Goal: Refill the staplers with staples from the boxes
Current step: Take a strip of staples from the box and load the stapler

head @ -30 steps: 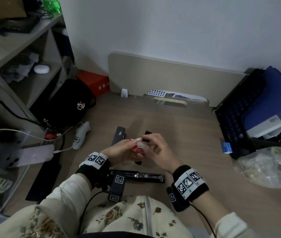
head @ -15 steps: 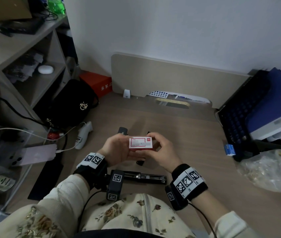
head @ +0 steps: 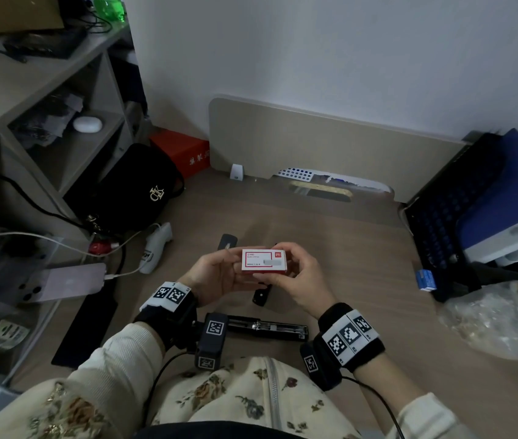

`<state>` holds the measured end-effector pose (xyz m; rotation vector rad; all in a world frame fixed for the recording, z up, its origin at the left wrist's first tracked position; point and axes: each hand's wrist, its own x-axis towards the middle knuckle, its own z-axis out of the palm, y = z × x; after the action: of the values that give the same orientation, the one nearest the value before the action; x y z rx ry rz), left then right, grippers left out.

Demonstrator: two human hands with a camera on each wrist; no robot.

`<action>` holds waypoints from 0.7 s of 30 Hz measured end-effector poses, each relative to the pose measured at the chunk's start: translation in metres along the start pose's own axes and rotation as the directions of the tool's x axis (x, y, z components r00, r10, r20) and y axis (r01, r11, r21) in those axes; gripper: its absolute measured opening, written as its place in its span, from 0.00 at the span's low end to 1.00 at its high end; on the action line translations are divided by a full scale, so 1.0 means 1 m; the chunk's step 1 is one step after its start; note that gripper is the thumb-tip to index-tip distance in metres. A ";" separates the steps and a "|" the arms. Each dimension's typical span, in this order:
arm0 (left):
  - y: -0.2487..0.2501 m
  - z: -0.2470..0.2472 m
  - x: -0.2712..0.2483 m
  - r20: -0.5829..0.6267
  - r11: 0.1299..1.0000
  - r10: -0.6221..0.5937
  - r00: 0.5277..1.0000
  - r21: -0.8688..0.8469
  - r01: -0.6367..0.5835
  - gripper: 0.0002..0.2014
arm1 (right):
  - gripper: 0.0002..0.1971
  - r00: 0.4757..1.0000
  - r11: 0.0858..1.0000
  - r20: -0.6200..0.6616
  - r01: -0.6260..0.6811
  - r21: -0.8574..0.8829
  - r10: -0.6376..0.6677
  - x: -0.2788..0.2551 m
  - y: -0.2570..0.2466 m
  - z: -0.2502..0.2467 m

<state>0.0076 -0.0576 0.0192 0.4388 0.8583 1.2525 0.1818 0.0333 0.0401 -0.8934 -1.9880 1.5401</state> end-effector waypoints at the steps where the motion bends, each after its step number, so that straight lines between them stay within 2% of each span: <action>1: -0.001 -0.001 0.000 -0.005 1.000 0.002 1.000 0.012 -0.002 0.26 | 0.25 1.000 1.000 0.003 -0.009 0.015 0.009 0.000 0.001 0.000; 6: -0.003 -0.001 -0.001 -0.005 0.998 0.040 0.999 0.041 -0.039 0.27 | 0.24 1.000 0.998 0.011 -0.020 0.066 0.020 -0.001 -0.001 0.000; 12: -0.001 -0.002 -0.002 -0.003 0.997 0.070 0.998 0.025 -0.070 0.30 | 0.24 0.999 0.990 -0.047 0.024 0.137 -0.017 -0.004 -0.008 -0.005; 17: 0.001 0.000 -0.005 0.007 0.995 0.078 0.997 0.056 -0.078 0.32 | 0.24 1.000 0.989 -0.008 -0.026 0.145 0.028 -0.003 -0.006 -0.009; 21: 0.003 0.001 -0.006 -0.025 0.998 0.053 0.998 0.040 -0.052 0.26 | 0.23 0.999 0.988 0.011 -0.045 0.148 0.044 -0.004 -0.007 -0.011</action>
<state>0.0058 -0.0622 0.0243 0.4795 0.9000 1.2937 0.1906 0.0364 0.0502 -0.8772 -1.8424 1.6938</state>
